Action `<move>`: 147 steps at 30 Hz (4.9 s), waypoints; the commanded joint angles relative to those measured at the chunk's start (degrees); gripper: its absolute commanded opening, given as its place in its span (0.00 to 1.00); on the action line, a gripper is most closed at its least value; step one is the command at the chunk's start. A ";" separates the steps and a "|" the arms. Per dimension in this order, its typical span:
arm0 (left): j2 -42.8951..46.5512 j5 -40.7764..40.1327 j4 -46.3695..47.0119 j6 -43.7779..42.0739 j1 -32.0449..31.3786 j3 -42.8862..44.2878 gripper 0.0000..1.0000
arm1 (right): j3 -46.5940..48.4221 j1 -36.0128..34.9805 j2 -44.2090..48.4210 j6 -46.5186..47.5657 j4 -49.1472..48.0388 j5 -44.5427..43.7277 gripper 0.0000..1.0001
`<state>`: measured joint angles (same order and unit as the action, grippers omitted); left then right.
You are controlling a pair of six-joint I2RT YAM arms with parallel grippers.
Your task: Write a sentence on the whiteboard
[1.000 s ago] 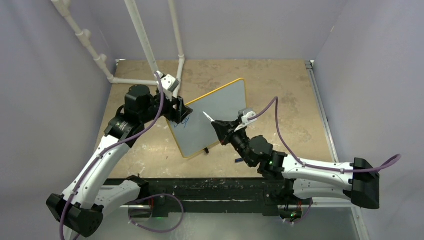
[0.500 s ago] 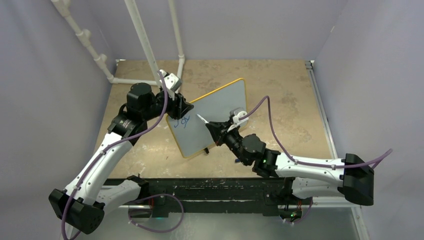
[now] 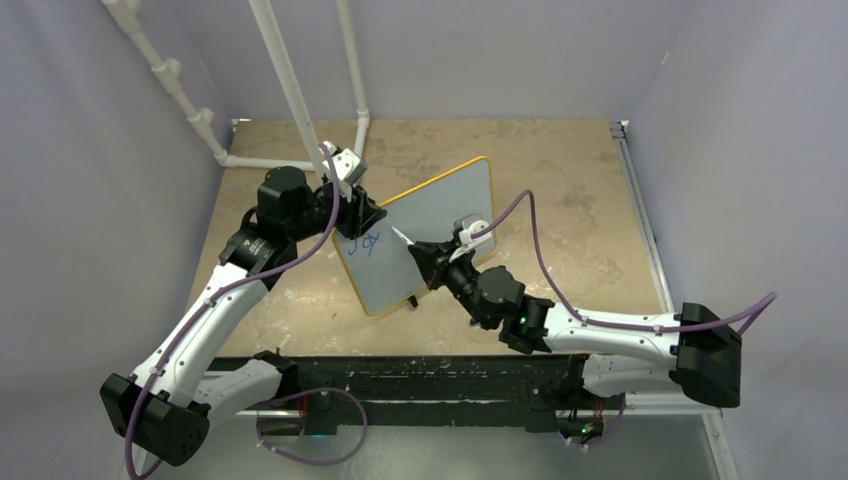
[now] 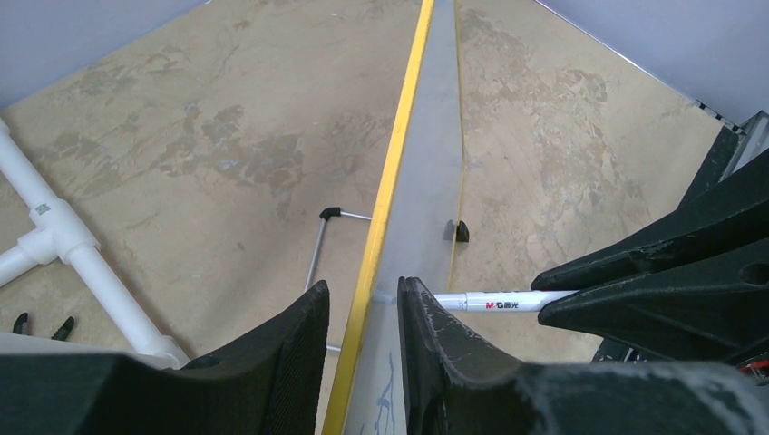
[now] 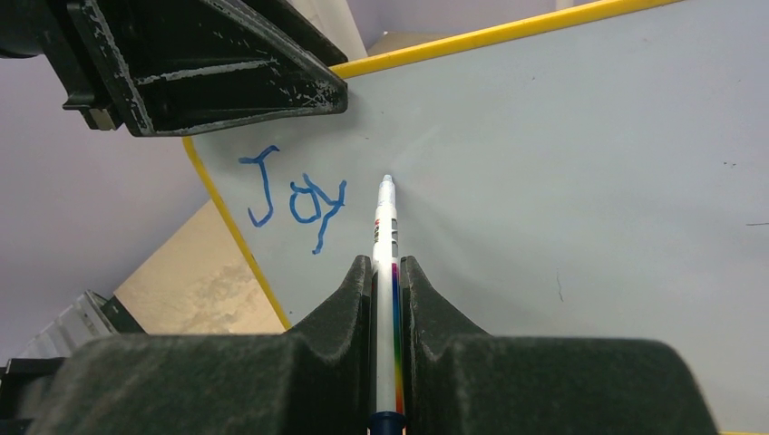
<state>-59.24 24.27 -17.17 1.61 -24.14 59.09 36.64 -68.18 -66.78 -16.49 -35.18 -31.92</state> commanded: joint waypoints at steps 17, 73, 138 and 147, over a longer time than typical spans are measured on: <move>0.00 1.94 2.89 -1.34 -0.03 -1.17 0.16 | 0.27 0.24 -0.78 -2.90 0.90 -2.53 0.00; -0.17 1.09 3.36 -3.42 -0.03 -1.93 0.10 | 0.87 -0.46 1.97 0.47 -3.93 -1.48 0.00; 0.36 0.68 3.29 -4.59 -0.03 -2.64 0.00 | -3.67 -0.55 0.96 -4.29 0.45 -5.08 0.00; 0.27 0.67 3.28 -4.59 -0.03 -2.65 0.00 | -2.78 -0.55 1.39 -1.20 -4.22 -5.16 0.00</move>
<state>-59.02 26.63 -14.66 -2.20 -24.12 57.23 32.75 -68.97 -65.87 -19.84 -35.48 -35.46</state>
